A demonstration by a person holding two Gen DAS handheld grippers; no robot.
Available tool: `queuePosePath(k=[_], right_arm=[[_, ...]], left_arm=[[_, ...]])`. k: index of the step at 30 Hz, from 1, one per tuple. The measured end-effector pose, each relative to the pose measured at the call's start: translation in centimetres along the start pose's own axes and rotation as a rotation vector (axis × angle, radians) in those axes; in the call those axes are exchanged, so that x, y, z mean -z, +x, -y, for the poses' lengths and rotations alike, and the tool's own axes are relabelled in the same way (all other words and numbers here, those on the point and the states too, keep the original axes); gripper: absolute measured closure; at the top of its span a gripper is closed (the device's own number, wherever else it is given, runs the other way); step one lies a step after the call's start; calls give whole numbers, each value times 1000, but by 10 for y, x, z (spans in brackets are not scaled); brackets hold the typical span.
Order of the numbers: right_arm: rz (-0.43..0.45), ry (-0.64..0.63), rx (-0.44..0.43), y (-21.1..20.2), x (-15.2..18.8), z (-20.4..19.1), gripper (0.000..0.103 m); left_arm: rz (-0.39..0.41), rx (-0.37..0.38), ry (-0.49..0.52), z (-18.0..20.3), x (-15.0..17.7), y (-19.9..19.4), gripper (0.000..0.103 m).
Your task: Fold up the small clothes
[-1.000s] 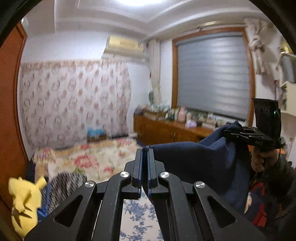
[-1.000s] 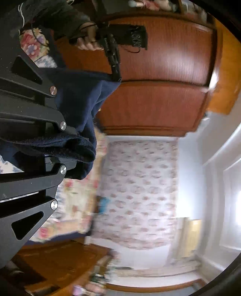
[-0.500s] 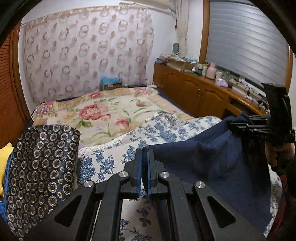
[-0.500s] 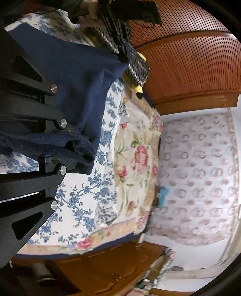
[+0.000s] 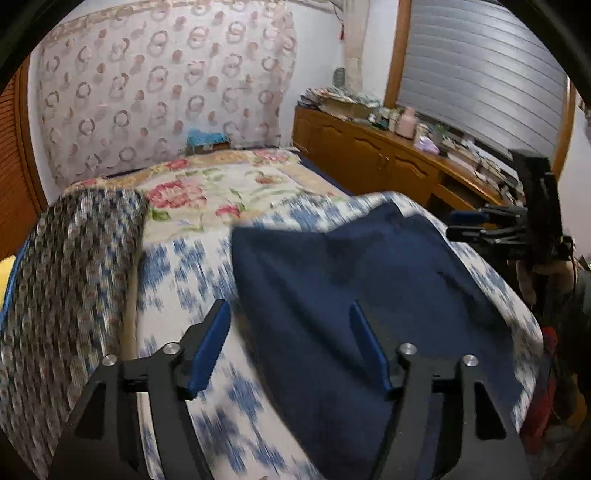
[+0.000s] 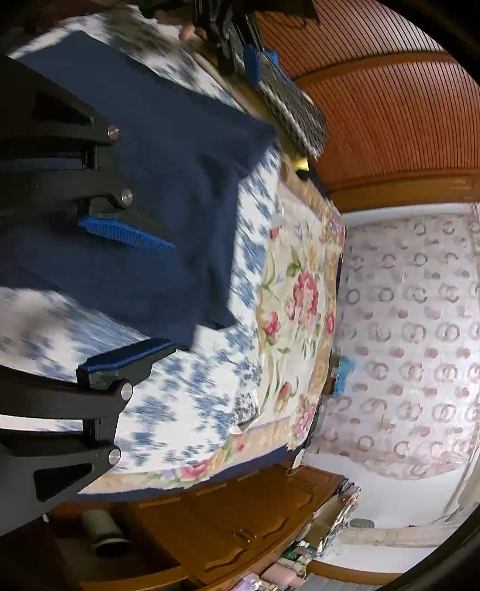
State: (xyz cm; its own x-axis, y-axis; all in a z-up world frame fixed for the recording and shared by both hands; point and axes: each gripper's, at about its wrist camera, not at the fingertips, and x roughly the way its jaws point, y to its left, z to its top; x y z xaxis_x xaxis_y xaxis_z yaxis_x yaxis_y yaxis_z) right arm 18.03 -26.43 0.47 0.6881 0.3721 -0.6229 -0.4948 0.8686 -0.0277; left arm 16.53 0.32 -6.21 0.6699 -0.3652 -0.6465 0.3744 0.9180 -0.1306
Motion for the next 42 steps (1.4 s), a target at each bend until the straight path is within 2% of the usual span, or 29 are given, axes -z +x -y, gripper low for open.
queuePosePath(k=[1, 5, 8, 15, 22, 35, 40, 41, 42], right_arm=[[0, -2, -9, -7, 10, -5, 43], [-12, -5, -35, -30, 46, -25, 42], [-23, 15, -58, -42, 69, -35, 42], [-57, 16, -62, -59, 105, -49, 42], [-42, -7, -64, -75, 111, -61, 42], [-28, -27, -65, -84, 115, -73, 42], [2, -51, -61, -91, 114, -80, 42], [7, -57, -69, -92, 114, -81, 42], [9, -62, -85, -93, 115, -82, 42]], left_arm=[[-13, 2, 0, 5, 10, -5, 33], [-54, -25, -17, 14, 39, -18, 33], [-68, -16, -33, 20, 59, -28, 33], [-104, 4, -46, 36, 90, -39, 33], [-141, 6, -38, 53, 115, -42, 33], [-149, 9, -62, 54, 126, -47, 33], [-158, 56, -48, 65, 135, -47, 33], [-160, 66, -31, 69, 136, -47, 36], [-163, 76, -23, 71, 136, -48, 44]])
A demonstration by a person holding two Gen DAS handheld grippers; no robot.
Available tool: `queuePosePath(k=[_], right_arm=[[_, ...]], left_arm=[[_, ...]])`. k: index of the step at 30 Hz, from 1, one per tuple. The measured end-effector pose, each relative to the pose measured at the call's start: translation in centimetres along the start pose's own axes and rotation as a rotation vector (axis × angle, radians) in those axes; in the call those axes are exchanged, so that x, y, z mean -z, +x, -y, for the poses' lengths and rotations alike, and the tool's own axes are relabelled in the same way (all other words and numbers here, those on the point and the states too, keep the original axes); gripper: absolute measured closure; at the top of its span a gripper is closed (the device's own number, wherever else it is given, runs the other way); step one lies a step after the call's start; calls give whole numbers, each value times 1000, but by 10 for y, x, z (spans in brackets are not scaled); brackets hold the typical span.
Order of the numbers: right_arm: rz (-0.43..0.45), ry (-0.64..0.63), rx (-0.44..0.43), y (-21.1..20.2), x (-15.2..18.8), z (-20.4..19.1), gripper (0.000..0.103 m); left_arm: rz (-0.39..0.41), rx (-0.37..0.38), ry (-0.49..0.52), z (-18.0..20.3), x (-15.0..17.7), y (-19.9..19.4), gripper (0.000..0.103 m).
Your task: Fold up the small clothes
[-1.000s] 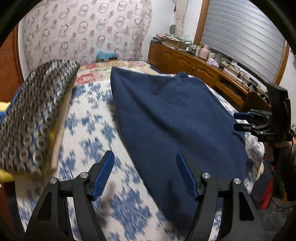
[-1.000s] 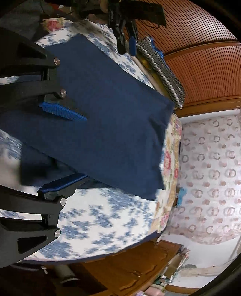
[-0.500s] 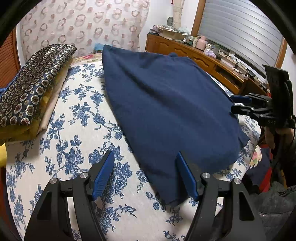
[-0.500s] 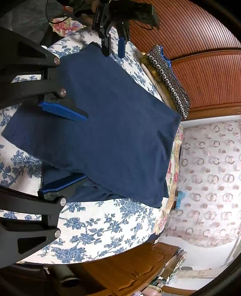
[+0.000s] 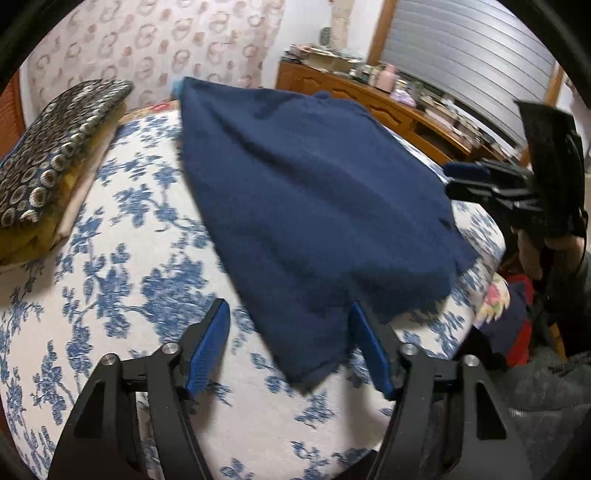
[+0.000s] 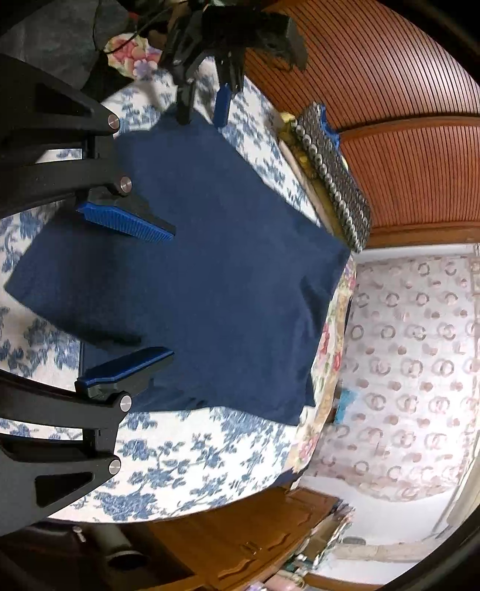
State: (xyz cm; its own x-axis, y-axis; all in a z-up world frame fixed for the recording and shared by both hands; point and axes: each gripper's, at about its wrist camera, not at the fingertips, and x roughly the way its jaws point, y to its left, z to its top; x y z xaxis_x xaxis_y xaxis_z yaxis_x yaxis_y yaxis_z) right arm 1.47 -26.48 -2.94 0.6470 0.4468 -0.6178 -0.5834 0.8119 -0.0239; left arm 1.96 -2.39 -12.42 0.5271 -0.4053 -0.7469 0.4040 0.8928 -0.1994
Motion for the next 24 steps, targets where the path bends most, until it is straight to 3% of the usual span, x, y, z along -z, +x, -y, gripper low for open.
queuePosePath(k=[1, 3, 5, 11, 16, 24], right_arm=[[0, -7, -13, 0, 1, -2, 42], [-7, -28, -37, 1, 2, -10, 42], [-14, -56, -56, 4, 4, -19, 41], [-13, -125, -126, 5, 7, -44, 36], [-18, -164, -133, 9, 6, -49, 33], [-61, -197, 21, 38, 6, -31, 33]], left_arm=[[-6, 17, 7, 2, 0, 0, 49], [-22, 54, 11, 4, -2, 1, 80], [-29, 80, 14, 5, -6, 0, 92], [90, 128, 37, 16, -47, -32, 95], [163, 126, 50, 20, -90, -44, 95], [213, 125, 6, 10, -124, -38, 95]])
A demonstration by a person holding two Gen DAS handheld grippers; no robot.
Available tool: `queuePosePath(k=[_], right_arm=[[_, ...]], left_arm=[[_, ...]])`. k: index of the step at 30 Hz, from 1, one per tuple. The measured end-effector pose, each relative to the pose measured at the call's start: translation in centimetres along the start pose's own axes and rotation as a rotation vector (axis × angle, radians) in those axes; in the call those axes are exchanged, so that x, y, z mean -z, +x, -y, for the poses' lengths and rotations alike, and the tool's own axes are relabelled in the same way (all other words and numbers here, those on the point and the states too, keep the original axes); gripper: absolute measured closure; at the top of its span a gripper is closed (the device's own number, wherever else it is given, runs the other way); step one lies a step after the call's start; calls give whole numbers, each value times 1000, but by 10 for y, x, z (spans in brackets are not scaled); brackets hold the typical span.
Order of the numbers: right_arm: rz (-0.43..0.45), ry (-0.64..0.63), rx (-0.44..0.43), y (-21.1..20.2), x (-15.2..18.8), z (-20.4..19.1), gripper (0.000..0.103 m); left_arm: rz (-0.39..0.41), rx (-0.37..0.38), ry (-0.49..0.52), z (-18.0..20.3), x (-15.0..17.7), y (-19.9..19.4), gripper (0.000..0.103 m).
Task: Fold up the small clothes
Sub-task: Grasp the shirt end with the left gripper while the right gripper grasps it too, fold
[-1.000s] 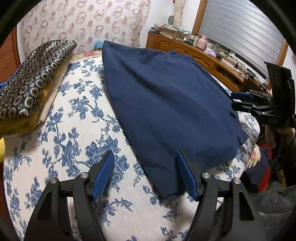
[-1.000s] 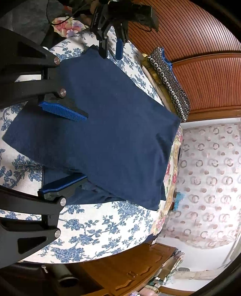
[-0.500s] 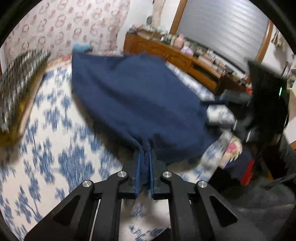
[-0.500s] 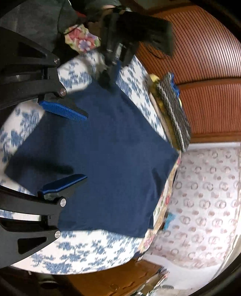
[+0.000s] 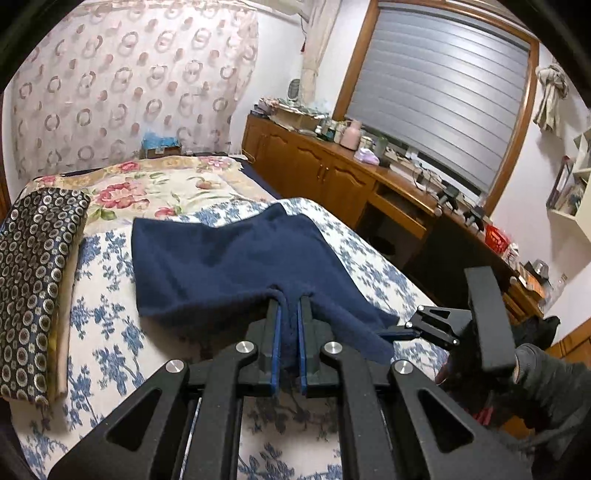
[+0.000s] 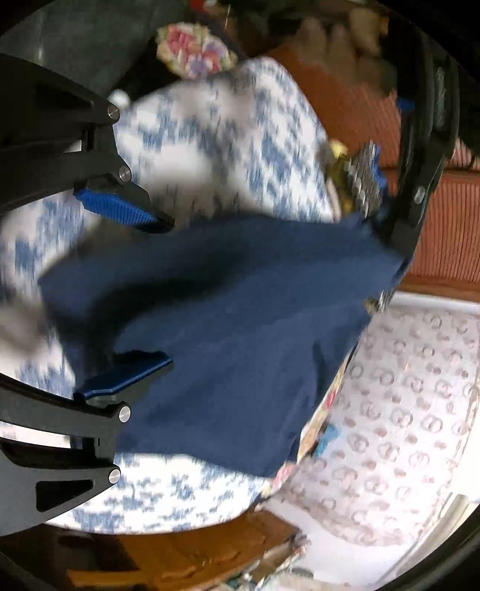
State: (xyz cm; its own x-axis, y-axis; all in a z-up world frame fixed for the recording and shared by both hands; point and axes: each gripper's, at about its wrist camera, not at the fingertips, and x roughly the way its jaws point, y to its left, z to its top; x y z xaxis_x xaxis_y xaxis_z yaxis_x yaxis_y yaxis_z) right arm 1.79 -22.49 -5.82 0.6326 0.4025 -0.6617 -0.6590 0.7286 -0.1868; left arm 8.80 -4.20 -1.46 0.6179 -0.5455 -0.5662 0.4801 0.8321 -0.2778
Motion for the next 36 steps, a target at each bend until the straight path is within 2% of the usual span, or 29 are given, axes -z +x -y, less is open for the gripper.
queuePosePath(k=[2, 3, 4, 5, 7, 11, 16, 18, 20, 22, 23, 24, 27, 29, 31, 33, 36], right_arm=[[-14, 15, 26, 5, -3, 15, 34], [-12, 19, 28, 5, -5, 21, 45], [-15, 14, 33, 7, -9, 28, 75], [-20, -2, 38, 9, -15, 34, 87], [-1, -35, 41, 7, -30, 44, 92], [34, -26, 27, 10, -80, 83, 92], [7, 4, 14, 56, -135, 127, 92], [-13, 27, 12, 80, -148, 140, 91], [-23, 77, 4, 99, -159, 156, 81], [-3, 132, 22, 107, -168, 171, 64], [15, 159, 37, 109, -172, 179, 62], [28, 178, 54, 111, -176, 185, 59], [51, 216, 98, 109, -173, 192, 57], [75, 230, 98, 104, -163, 188, 47], [89, 231, 113, 95, -148, 180, 37], [80, 236, 77, 90, -131, 167, 31], [16, 271, 58, 109, -107, 160, 31]], left_arm=[[16, -12, -8, -4, -6, -2, 95], [28, -16, -16, -8, -10, -3, 95], [32, -18, -22, -11, -13, -3, 95], [36, -23, -28, -14, -17, -2, 95], [47, -50, -31, -21, -26, 2, 95], [60, -113, -54, -46, -49, 16, 95], [24, -192, -87, -82, -72, 49, 95], [0, -214, -100, -94, -75, 63, 95], [-24, -237, -119, -106, -78, 77, 95], [-40, -224, -138, -114, -77, 85, 91], [-42, -215, -143, -117, -77, 87, 83], [-36, -217, -139, -118, -76, 87, 71], [-18, -245, -121, -115, -72, 82, 45], [-12, -251, -102, -111, -68, 77, 38], [-33, -241, -87, -109, -60, 78, 38], [-67, -249, -82, -112, -53, 86, 38], [-131, -267, -95, -123, -44, 106, 38]])
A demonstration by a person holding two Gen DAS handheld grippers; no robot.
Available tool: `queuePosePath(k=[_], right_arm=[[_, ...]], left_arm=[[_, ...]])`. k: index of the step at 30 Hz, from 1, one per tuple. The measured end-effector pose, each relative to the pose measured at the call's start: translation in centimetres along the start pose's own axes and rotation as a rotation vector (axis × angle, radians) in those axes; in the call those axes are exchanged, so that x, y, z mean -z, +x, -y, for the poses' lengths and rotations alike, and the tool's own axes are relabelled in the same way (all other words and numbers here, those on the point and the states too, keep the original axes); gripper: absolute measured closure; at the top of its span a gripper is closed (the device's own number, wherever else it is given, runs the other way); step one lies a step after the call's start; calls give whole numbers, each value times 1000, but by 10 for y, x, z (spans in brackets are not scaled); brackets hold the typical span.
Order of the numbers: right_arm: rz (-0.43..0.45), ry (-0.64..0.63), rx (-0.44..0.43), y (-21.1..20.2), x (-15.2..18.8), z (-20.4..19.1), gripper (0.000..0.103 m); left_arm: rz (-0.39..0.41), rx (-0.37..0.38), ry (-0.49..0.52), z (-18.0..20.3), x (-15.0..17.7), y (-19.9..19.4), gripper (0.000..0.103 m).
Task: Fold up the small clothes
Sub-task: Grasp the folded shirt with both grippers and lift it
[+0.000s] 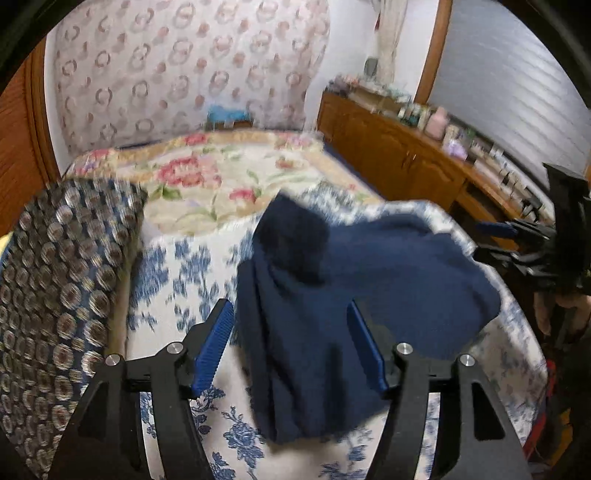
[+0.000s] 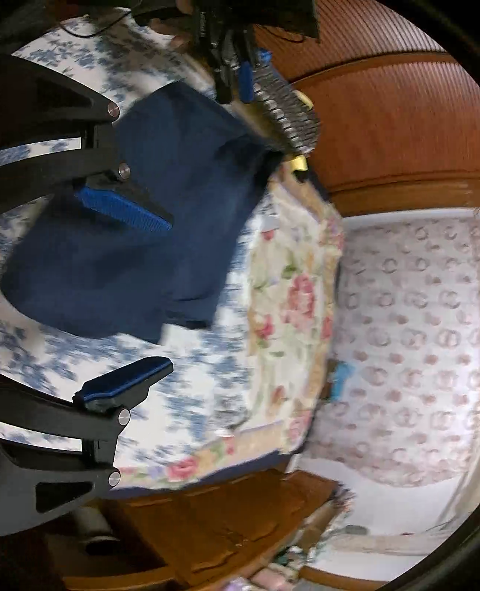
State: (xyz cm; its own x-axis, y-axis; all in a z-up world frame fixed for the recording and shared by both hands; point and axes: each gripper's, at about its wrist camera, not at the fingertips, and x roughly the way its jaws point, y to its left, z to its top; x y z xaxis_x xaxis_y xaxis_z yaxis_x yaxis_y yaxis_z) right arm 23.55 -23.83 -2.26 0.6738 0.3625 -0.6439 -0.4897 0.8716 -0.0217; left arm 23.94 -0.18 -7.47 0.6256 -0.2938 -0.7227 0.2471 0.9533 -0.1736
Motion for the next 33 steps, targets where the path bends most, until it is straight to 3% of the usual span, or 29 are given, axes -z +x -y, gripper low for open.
queuePosePath(k=[3, 9, 15, 16, 18, 19, 20, 21, 23, 25, 33], right_arm=[[-74, 52, -7, 30, 16, 7, 30], [-118, 223, -110, 75, 19, 26, 29], [-119, 219, -176, 97, 7, 28, 29], [-121, 210, -187, 100, 7, 27, 33], [-126, 187, -210, 102, 2, 32, 43], [-128, 182, -217, 102, 0, 31, 52], [-130, 174, -237, 103, -1, 31, 64], [-122, 164, -247, 103, -2, 31, 72], [-101, 132, -255, 99, -4, 31, 81], [-69, 100, -236, 88, -5, 28, 83], [144, -77, -234, 25, -54, -5, 85]], left_arm=[[-51, -6, -29, -9, 3, 21, 38], [-91, -2, -74, -19, 0, 42, 38], [-111, 56, -113, -22, -4, 57, 39], [-107, 65, -113, -21, -4, 58, 40], [-108, 112, -124, -22, -5, 58, 61], [-114, 135, -133, -21, -6, 59, 65], [-109, 144, -131, -21, -7, 58, 80], [-102, 150, -126, -20, -7, 55, 88], [-73, 161, -112, -16, -8, 44, 91], [-33, 169, -94, -11, -8, 27, 92], [224, 135, -120, -11, -8, -91, 93]])
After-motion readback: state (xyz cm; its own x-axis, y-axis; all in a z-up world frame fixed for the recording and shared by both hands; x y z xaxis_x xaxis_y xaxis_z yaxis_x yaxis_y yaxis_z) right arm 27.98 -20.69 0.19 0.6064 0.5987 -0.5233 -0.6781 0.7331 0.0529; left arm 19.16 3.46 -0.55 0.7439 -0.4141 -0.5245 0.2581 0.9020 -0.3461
